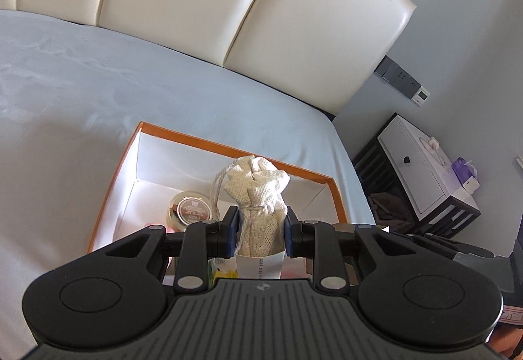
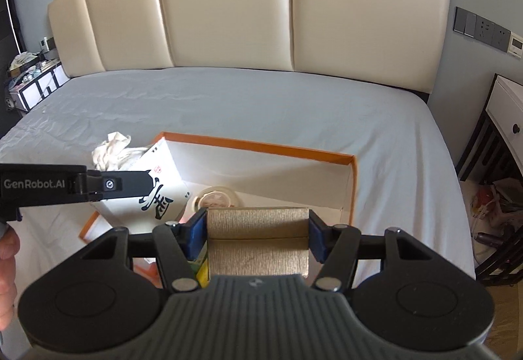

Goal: Organize rigid objects
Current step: 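Carry the pouch box with the left tool while the right tool carries the brown box inside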

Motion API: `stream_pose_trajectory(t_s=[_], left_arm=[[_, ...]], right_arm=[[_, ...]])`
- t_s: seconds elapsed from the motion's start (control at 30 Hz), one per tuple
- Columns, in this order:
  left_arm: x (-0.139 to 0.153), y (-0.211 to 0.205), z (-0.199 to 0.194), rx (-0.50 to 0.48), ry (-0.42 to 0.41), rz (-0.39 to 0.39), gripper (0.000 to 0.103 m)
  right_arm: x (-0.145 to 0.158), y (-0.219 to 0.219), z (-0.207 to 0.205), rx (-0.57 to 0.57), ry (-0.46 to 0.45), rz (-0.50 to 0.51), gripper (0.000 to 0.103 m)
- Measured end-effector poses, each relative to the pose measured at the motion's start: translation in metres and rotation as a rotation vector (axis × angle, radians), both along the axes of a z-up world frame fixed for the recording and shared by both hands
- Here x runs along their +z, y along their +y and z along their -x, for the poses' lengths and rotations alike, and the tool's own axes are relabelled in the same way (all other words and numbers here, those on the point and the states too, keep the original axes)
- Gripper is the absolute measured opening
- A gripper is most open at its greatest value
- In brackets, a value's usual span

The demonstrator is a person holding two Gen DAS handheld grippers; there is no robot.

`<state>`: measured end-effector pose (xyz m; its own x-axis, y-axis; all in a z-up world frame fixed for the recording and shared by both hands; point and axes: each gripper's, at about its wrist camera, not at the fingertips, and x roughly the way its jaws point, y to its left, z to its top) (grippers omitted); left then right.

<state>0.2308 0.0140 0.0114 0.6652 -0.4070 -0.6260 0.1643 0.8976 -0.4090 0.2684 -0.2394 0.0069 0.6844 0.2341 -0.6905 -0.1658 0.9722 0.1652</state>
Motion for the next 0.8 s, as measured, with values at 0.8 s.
stream_pose_trajectory(t_s=[0.8], left_arm=[[-0.06,-0.015,-0.089,-0.078,0.145,-0.019,0.03]], right_arm=[[-0.081,0.022,-0.106,0.105,0.147,0.245,0.061]])
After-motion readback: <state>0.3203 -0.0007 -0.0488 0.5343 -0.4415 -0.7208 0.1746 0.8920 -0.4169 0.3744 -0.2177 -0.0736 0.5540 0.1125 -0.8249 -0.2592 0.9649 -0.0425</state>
